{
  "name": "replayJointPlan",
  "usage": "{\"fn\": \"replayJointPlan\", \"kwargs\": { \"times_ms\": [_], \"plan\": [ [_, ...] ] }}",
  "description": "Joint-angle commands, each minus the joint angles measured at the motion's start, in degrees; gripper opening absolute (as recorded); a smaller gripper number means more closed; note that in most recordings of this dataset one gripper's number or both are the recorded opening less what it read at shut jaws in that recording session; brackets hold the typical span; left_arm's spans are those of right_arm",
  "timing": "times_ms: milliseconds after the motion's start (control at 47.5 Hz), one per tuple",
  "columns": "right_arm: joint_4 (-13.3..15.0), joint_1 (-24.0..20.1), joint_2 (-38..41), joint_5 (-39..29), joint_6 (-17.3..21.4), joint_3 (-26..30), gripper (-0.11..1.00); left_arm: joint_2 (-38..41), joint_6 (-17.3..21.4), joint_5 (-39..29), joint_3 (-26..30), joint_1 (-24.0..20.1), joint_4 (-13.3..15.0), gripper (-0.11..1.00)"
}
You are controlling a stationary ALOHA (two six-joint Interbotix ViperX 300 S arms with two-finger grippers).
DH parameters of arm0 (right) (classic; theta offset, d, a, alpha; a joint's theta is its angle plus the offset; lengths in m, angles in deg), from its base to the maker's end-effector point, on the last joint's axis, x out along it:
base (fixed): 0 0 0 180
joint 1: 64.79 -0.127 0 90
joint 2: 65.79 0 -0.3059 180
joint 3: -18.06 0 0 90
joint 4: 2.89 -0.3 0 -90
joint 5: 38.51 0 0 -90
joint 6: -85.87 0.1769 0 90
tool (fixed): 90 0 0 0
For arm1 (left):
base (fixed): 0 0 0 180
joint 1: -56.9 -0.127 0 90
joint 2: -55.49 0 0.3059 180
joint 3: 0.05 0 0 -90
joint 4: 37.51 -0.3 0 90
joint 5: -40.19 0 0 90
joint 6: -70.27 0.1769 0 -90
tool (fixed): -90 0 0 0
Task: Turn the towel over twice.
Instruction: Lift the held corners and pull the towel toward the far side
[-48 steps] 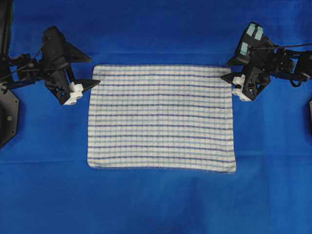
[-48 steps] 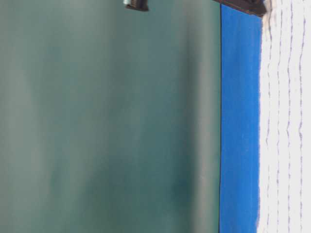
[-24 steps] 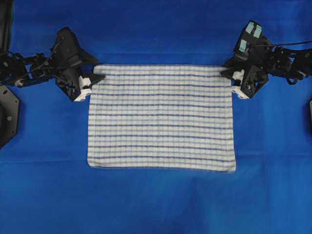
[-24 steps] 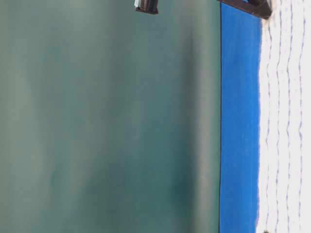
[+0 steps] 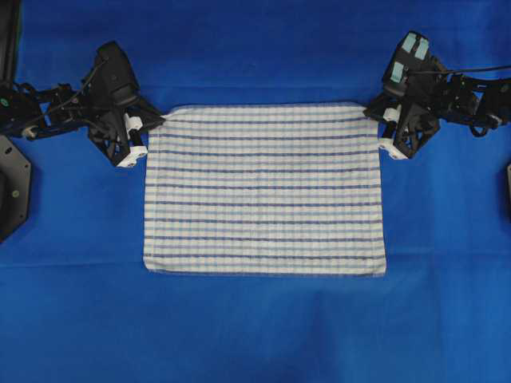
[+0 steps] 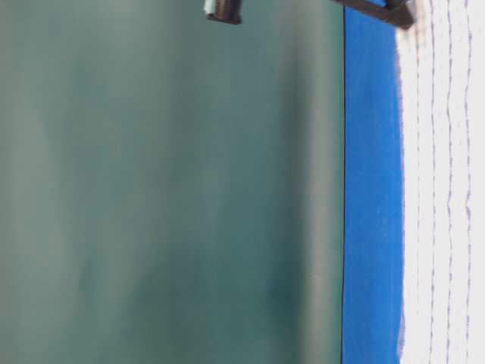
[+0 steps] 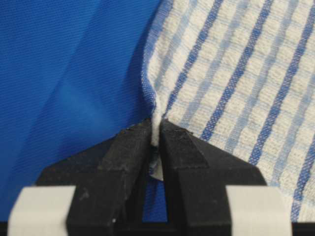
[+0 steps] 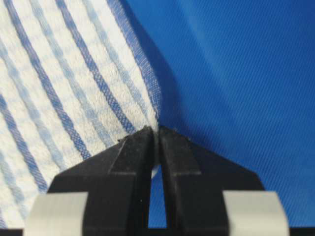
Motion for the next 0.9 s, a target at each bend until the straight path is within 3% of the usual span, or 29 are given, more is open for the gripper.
{"fn": "replayJointPlan", "kwargs": {
  "times_ms": [0,189,568,884],
  "plan": [
    [-0.09,1.32,-2.72,-0.53,-0.18,1.49,0.06,-4.22,0.00,-2.46,1.67,-1.32,0.18,0.04],
    [0.79,5.98,-6.77,-3.78,-1.14,3.52,0.06,-10.02,0.00,-6.24,4.22,-6.33,0.18,0.04],
    [7.47,15.03,-11.95,-10.02,-1.41,10.81,0.06,-15.64,0.09,-6.06,8.53,-13.01,0.18,0.04],
    [11.34,15.91,-17.23,-18.37,-1.41,18.90,0.06,-19.07,1.23,-6.15,13.97,-14.41,-0.09,0.04]
  ]
}}
